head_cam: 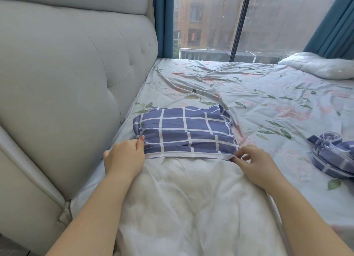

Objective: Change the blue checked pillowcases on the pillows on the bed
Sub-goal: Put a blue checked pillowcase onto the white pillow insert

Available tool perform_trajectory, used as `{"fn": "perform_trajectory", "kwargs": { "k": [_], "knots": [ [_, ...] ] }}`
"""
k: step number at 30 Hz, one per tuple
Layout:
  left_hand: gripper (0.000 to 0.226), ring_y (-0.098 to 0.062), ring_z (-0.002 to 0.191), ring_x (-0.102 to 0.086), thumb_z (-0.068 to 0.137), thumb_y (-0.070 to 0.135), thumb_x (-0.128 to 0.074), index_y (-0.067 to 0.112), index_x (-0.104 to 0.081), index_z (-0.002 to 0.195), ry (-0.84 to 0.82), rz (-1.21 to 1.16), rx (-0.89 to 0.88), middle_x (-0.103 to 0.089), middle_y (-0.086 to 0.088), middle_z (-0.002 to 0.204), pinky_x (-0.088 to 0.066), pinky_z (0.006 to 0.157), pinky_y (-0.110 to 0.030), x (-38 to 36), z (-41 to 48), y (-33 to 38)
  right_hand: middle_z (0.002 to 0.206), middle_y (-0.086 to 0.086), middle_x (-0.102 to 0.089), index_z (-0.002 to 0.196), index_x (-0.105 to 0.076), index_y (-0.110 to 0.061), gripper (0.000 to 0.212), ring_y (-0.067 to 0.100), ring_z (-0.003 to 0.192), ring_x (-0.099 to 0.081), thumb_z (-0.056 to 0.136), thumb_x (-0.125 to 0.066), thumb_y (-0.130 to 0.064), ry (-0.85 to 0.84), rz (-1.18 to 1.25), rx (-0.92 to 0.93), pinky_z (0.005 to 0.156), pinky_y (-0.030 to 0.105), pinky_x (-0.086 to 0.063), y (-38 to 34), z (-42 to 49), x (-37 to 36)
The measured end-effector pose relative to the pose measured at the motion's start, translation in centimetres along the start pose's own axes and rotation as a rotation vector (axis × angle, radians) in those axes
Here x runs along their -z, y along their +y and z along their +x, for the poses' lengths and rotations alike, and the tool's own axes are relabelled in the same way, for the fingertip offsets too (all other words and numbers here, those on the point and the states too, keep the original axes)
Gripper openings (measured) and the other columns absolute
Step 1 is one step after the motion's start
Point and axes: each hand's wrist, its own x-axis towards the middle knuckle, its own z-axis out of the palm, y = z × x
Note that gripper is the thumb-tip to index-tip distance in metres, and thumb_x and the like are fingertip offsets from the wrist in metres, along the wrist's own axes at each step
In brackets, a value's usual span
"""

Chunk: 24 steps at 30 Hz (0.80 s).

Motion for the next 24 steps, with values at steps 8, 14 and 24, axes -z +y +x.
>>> {"fn": "perform_trajectory", "kwargs": {
  "k": [8, 14, 24],
  "knots": [
    [0.054, -0.032, 0.084, -0.052, 0.104, 0.048, -0.029, 0.02, -0.046, 0.061, -0.078, -0.32, 0.0, -0.058, -0.004, 0.074, -0.04, 0.072, -0.037, -1.3, 0.9, -0.4, 0.063, -0.005, -0.063, 0.07, -0.073, -0.013, 0.014, 0.006, 0.058, -0.05, 0.079, -0.079, -0.02, -0.02, 0.396, -0.11, 0.059, 0.024, -0.036, -0.5, -0.5, 1.0],
    [0.062, -0.03, 0.076, -0.05, 0.103, 0.05, -0.03, 0.004, -0.053, 0.07, 0.066, -0.632, -0.027, -0.059, -0.012, 0.072, -0.036, 0.067, -0.037, 0.0, 0.2, 1.2, 0.07, 0.006, -0.069, 0.075, -0.078, -0.01, 0.004, 0.011, 0.066, -0.056, 0.08, -0.078, -0.011, 0.099, 0.687, -0.04, 0.065, 0.028, -0.043, -1.4, -0.9, 1.9],
    [0.04, -0.003, 0.082, -0.061, 0.105, 0.039, -0.035, 0.026, -0.065, 0.082, 0.279, -0.819, -0.159, -0.067, 0.015, 0.078, -0.041, 0.074, -0.019, 1.4, -1.9, 1.8, 0.058, -0.003, -0.06, 0.067, -0.07, -0.009, 0.015, 0.003, 0.055, -0.048, 0.081, -0.076, -0.005, 0.095, 0.597, 0.115, 0.054, 0.017, -0.037, -2.0, -1.2, 2.5]
  ]
}}
